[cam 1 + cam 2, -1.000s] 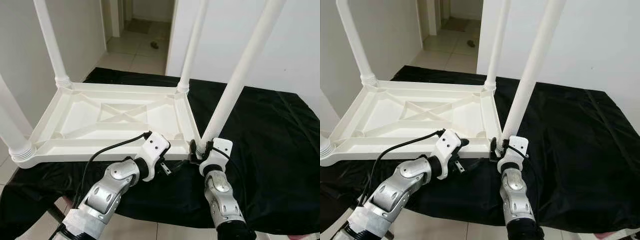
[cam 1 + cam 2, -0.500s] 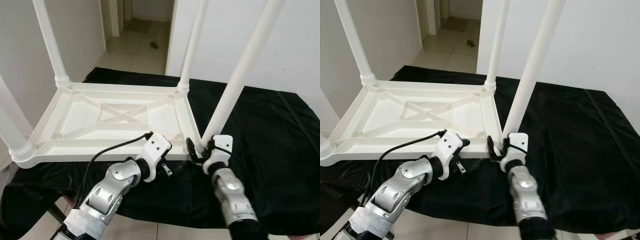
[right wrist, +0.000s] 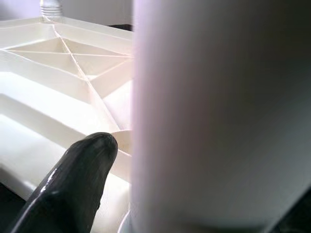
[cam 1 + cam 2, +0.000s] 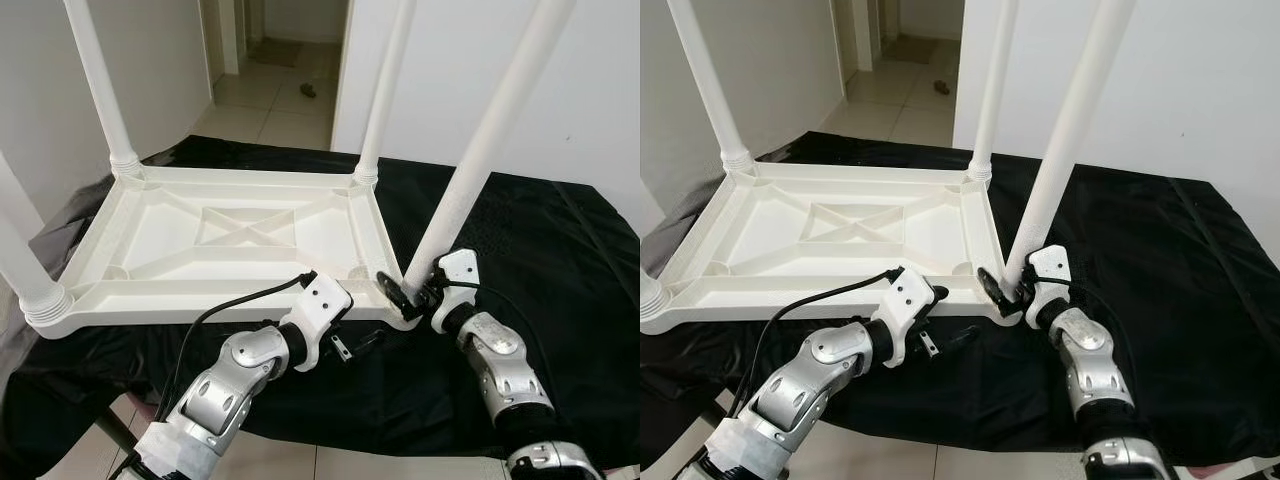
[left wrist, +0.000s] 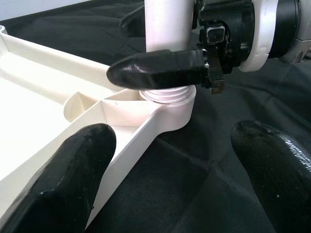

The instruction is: Building children table

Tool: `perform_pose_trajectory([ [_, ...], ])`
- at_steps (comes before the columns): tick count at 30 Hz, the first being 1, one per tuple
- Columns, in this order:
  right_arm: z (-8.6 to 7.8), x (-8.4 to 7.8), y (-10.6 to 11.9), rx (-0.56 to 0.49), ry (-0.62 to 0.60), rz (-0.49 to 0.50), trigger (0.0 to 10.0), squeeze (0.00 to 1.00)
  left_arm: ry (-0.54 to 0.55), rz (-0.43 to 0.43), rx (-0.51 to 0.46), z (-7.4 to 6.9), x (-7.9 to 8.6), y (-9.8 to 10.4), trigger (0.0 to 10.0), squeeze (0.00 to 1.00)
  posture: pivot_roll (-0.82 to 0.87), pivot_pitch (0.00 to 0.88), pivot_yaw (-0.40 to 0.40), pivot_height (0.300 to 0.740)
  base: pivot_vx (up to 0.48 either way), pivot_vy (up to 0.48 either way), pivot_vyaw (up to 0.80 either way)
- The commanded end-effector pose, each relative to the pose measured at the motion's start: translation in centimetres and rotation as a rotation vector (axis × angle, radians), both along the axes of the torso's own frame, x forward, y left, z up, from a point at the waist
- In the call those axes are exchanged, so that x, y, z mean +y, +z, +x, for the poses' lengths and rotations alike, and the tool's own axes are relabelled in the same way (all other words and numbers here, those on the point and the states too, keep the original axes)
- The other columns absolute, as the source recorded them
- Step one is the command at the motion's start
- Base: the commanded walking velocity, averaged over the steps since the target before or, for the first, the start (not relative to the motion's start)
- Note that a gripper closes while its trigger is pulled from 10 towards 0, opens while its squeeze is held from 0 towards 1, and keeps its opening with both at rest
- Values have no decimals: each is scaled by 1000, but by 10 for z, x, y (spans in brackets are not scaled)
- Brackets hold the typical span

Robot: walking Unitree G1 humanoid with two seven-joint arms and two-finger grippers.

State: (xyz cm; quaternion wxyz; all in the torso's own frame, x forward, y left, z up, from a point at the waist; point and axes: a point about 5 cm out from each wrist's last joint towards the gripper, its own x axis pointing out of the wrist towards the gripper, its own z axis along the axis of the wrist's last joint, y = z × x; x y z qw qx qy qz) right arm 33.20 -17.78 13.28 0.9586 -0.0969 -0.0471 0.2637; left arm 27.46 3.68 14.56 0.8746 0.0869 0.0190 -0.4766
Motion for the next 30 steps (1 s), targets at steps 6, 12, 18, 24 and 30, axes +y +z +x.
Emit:
perform_pose_trajectory([
  [6,5,1,-8,67,87,-47,0,0,-17,7,0,-2,1,0,10000,0,46,0,-41,740,0,0,0],
  [12,4,-4,-18,127,94,-39,0,0,-7,5,1,-2,3,0,10000,0,51,0,-47,740,0,0,0],
  [18,2,-6,-24,156,63,-9,0,0,-4,4,5,-3,3,-1,10000,0,49,0,-46,740,0,0,0],
  [24,-2,-2,-33,162,-103,16,0,0,-9,4,7,-4,3,-1,10000,0,38,0,-44,740,0,0,0],
  [30,-10,4,-34,147,-335,131,0,0,-14,0,8,-4,1,0,10000,0,34,3,-45,740,0,0,0],
])
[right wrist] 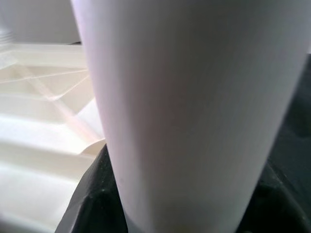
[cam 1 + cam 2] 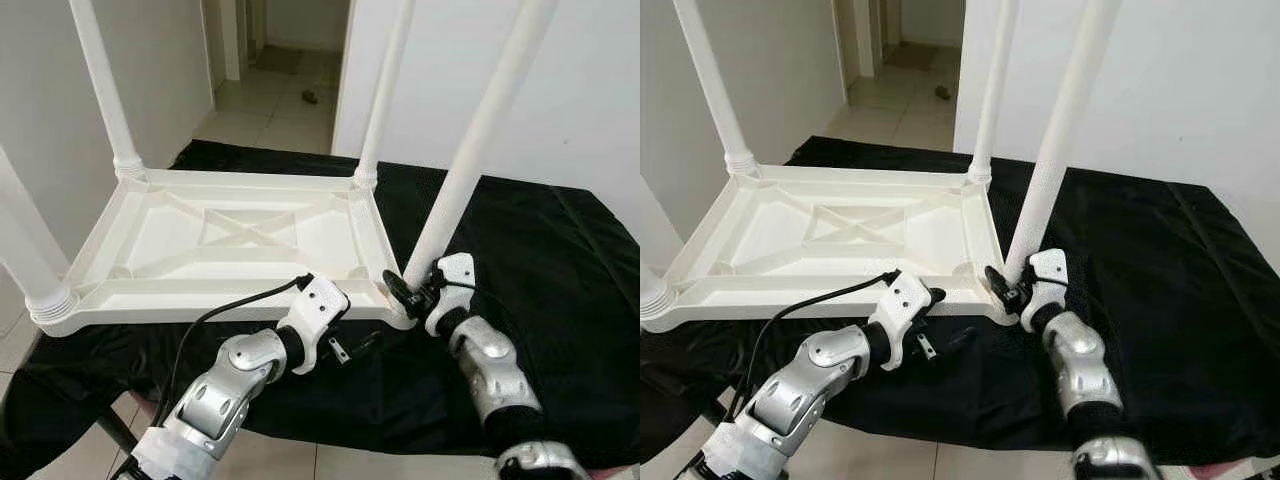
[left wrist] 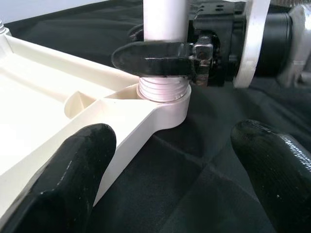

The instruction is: Building children table

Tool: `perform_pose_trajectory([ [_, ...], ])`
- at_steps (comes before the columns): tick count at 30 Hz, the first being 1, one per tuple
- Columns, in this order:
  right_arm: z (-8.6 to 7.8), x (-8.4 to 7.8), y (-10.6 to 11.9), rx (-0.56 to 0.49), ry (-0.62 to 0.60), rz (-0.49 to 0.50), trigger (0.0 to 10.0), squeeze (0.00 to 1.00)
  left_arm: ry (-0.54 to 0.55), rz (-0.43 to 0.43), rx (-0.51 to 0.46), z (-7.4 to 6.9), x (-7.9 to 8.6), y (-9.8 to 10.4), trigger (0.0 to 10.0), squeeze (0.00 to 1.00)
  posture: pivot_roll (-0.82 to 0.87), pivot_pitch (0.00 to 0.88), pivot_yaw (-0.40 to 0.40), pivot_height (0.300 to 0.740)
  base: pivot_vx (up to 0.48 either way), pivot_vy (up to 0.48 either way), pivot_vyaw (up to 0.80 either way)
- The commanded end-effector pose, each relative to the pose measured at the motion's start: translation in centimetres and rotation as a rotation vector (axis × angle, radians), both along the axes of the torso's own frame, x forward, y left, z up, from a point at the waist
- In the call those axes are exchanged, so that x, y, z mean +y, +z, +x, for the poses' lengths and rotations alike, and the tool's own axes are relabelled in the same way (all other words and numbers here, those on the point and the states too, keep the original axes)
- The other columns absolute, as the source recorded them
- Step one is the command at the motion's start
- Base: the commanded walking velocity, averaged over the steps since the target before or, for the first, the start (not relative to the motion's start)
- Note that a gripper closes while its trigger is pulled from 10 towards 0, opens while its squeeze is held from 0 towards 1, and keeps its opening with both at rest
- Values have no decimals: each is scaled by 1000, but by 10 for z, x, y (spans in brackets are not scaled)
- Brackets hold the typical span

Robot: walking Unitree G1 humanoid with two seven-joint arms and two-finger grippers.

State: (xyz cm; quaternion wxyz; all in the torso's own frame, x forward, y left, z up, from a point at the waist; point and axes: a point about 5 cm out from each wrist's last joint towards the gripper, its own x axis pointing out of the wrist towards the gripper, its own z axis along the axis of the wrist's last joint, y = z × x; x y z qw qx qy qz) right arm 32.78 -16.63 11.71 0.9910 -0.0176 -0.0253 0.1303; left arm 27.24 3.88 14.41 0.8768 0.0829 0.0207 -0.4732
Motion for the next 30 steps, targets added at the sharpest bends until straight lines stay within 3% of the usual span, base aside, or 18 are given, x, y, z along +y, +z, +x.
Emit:
perform_pose_trajectory([
  [1,-6,-7,-18,89,-69,-21,0,0,-23,5,3,-2,-1,1,10000,0,34,3,-45,740,0,0,0],
  [6,-8,-5,-16,85,-176,-10,0,0,-25,6,3,-1,-1,1,10000,0,29,2,-44,740,0,0,0],
  [7,-11,0,-17,84,-292,-22,0,0,-28,5,2,-1,-2,1,10000,0,24,0,-43,740,0,0,0],
  [11,-20,12,-21,116,-441,-5,0,0,-35,0,0,-2,-5,2,10000,0,24,0,-43,740,0,0,0],
  [20,-24,19,-16,92,-501,-22,0,0,-52,-1,3,-3,-8,1,10000,0,14,0,-39,740,0,0,0],
  [21,-25,17,-15,86,-515,-15,2863,0,-55,-2,2,-2,-10,2,10000,0,14,0,-40,740,0,0,0],
  [22,-25,17,-15,86,-515,-15,2863,0,-55,-2,2,-2,-10,2,10000,0,14,0,-40,740,0,0,0],
  [23,-25,17,-14,80,-518,-19,10000,0,-55,-2,1,-2,-10,2,10000,0,15,0,-42,740,0,0,0],
  [25,-25,17,-14,76,-518,-23,10000,0,-55,-3,0,-2,-10,2,10000,0,15,0,-42,740,0,0,0],
  [26,-24,18,-14,62,-483,-28,10000,282,-55,-4,-1,-2,-10,2,10000,0,15,0,-44,740,0,0,0],
  [27,-23,18,-14,55,-464,-34,10000,1000,-55,-4,-1,-2,-11,2,10000,0,14,0,-44,740,0,0,0],
  [30,-23,16,-16,36,-393,-35,10000,1000,-55,-8,-1,-2,-12,2,10000,0,14,0,-46,740,0,0,0],
])
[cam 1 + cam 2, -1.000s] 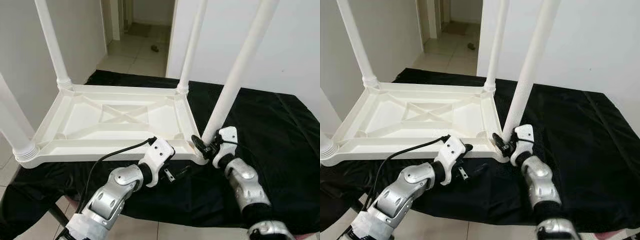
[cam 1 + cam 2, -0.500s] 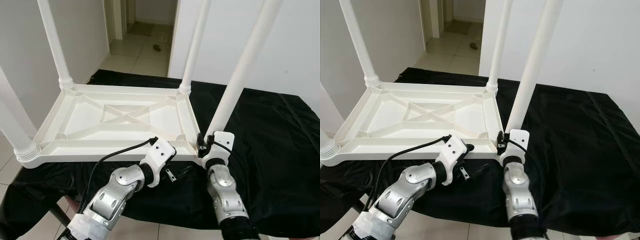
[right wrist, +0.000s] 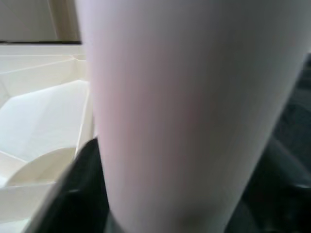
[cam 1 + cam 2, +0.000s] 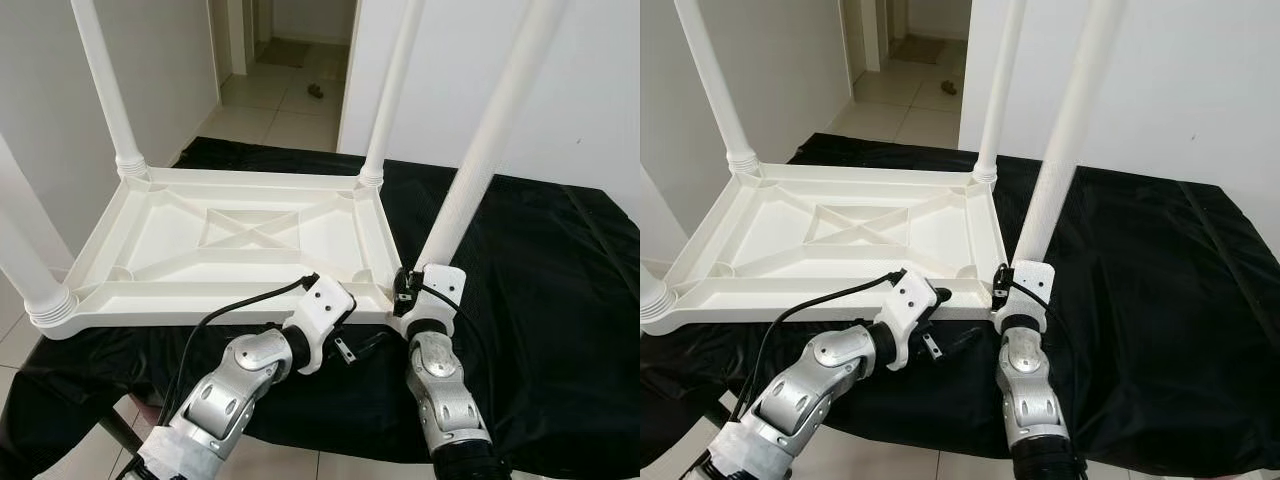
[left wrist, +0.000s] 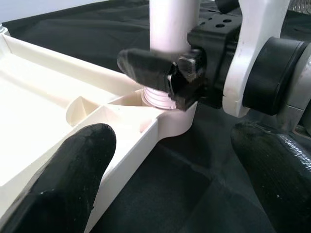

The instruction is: Building children table

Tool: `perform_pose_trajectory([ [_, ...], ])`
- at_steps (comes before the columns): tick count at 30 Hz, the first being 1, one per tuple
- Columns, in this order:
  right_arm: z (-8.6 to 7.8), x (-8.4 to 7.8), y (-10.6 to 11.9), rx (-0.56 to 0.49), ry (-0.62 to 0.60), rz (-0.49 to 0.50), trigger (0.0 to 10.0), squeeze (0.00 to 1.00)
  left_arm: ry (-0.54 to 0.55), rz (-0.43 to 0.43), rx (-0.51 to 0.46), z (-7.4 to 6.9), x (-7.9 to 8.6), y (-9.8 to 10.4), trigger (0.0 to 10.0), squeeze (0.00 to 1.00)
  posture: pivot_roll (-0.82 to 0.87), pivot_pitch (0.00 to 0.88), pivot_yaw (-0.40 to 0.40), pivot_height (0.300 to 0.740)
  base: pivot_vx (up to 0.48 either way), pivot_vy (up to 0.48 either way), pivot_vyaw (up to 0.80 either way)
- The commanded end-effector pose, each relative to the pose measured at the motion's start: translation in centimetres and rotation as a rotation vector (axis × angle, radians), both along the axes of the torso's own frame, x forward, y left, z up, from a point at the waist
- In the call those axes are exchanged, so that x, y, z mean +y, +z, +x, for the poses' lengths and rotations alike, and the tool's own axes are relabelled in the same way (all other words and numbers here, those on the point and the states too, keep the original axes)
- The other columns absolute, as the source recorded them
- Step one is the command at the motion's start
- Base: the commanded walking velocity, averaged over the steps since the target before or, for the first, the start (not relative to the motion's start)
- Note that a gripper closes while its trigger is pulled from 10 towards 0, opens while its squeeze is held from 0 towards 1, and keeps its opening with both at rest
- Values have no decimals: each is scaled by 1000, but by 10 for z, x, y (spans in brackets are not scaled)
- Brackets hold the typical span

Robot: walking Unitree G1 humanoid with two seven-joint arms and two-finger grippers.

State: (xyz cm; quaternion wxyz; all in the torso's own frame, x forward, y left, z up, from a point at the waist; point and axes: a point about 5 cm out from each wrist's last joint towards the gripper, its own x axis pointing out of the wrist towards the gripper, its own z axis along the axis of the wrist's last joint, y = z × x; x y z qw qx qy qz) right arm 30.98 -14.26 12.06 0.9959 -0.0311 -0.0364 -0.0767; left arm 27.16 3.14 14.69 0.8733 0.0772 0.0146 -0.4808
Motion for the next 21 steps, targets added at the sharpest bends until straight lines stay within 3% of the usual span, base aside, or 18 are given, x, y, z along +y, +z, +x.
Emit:
perform_pose_trajectory([
  [1,-5,-7,-20,72,21,-7,10000,1000,-37,8,3,-2,-4,-1,10000,0,14,0,-46,740,0,0,0],
  [3,-6,-12,-15,13,64,-18,10000,1000,-38,5,3,-2,-5,-1,10000,0,14,0,-46,740,0,0,0],
  [8,-6,-15,-13,-10,82,-19,10000,1000,-39,4,3,-3,-5,-1,10000,0,13,0,-48,740,0,0,0],
  [9,-6,-18,-11,-23,121,-22,10000,733,-38,3,3,-3,-6,-1,10000,0,14,0,-49,740,0,0,0],
  [10,-6,-21,-9,-32,182,-24,10000,0,-38,1,2,-3,-6,-1,10000,0,13,0,-49,740,0,0,0],
  [13,-6,-25,-8,-39,239,-27,10000,0,-37,1,1,-3,-6,-1,10000,0,13,0,-49,740,0,0,0],
  [15,-4,-31,-5,-37,364,-62,10000,0,-38,2,0,-3,-6,-1,10000,0,13,0,-49,740,0,0,0],
  [21,2,-42,-5,2,530,-122,10000,0,-35,1,0,-2,-5,1,10000,0,16,0,-40,740,0,0,0],
])
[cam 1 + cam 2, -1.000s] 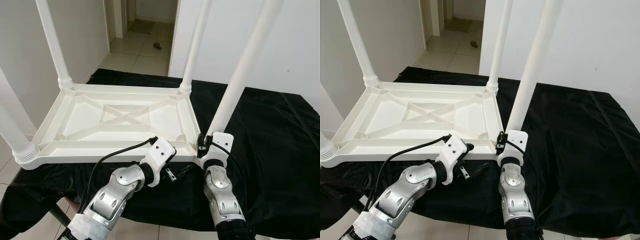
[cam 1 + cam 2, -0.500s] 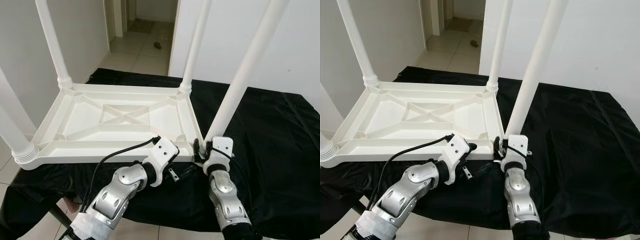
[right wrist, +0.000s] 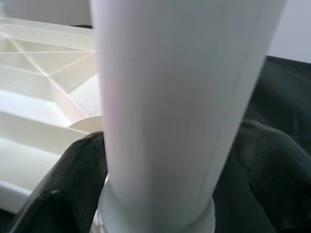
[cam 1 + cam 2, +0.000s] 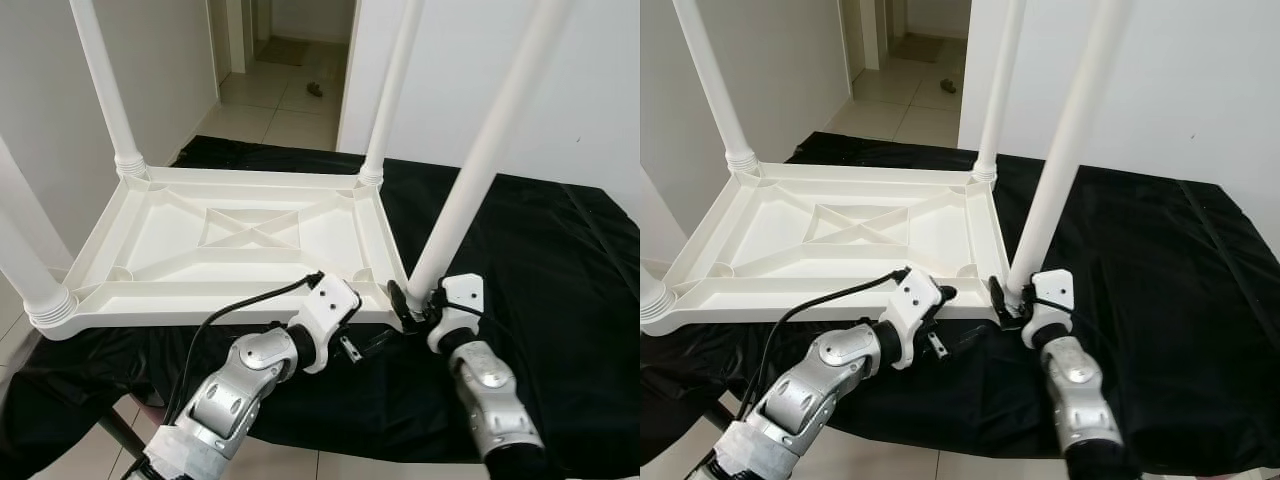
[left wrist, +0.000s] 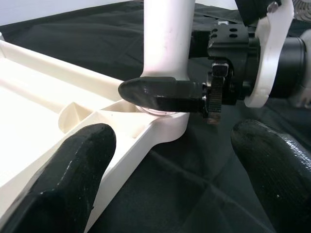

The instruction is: Building children table

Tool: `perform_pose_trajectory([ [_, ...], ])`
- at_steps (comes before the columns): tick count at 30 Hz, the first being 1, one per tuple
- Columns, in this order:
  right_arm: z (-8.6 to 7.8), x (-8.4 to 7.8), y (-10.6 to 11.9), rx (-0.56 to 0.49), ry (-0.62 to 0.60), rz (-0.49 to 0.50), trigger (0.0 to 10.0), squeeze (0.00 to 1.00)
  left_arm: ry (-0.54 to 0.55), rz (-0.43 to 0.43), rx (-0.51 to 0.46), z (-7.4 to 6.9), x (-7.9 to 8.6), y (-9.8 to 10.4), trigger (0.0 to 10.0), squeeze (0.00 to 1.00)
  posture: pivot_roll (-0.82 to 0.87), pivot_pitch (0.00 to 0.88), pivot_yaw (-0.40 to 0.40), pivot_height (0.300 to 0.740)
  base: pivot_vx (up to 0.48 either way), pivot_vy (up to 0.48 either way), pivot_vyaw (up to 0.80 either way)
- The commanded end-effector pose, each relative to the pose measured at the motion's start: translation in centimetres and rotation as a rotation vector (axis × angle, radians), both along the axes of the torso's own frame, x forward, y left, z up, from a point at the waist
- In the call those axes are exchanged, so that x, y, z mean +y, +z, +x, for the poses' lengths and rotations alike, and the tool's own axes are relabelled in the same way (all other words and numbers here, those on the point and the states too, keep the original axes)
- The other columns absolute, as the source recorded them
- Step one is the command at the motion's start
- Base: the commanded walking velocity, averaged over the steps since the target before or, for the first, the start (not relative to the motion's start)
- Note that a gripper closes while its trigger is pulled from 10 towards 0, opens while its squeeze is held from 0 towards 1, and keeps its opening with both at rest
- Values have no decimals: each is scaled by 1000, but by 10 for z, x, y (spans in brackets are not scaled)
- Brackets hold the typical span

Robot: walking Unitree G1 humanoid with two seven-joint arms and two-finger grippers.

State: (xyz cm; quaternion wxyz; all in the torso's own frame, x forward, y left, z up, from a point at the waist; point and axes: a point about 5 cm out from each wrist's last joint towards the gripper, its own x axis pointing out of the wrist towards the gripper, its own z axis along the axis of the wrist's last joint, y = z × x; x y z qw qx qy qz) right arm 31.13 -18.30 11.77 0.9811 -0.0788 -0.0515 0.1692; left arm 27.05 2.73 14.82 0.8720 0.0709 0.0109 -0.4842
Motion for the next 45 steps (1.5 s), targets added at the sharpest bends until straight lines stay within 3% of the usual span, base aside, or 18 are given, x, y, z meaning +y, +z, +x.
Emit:
perform_pose_trajectory([
  [1,3,-3,-2,21,83,-35,10000,0,-27,17,-1,-1,-1,-1,10000,0,18,0,-37,740,0,0,0],
  [6,4,-5,-3,27,113,-50,10000,0,-26,17,-1,-1,0,-1,10000,0,18,0,-37,740,0,0,0],
  [8,9,-3,-3,50,205,-97,10000,0,-22,18,1,-1,1,0,10000,0,20,0,-32,740,0,0,0],
  [14,17,-1,-3,68,283,-146,10000,0,-15,16,1,1,2,1,10000,0,24,0,-30,740,0,0,0],
  [15,19,0,-2,66,297,-152,6667,0,-15,15,0,1,2,1,10000,0,32,0,-28,740,0,0,0],
  [17,20,0,-1,63,305,-153,6667,0,-15,14,0,0,2,2,10000,0,32,0,-28,740,0,0,0],
  [18,22,0,0,64,314,-150,0,0,-15,14,-1,0,2,2,10000,0,34,0,-28,740,0,0,0],
  [27,24,-6,-6,115,305,-98,0,0,-13,10,0,-1,1,2,10000,0,35,0,-40,740,0,0,0],
  [30,19,-10,-23,174,195,-148,0,0,-10,9,3,-2,0,1,10000,0,34,0,-42,740,0,0,0],
  [35,15,-10,-30,177,149,-147,0,0,-9,8,6,-2,0,0,10000,0,33,4,-43,740,0,0,0],
  [41,8,-14,-40,186,-36,-84,0,0,-7,9,13,-5,1,-2,10000,0,30,15,-43,740,0,0,0],
  [45,8,-23,-39,179,-254,-23,0,0,-9,14,17,-5,3,-3,10000,0,27,18,-40,740,0,0,0],
])
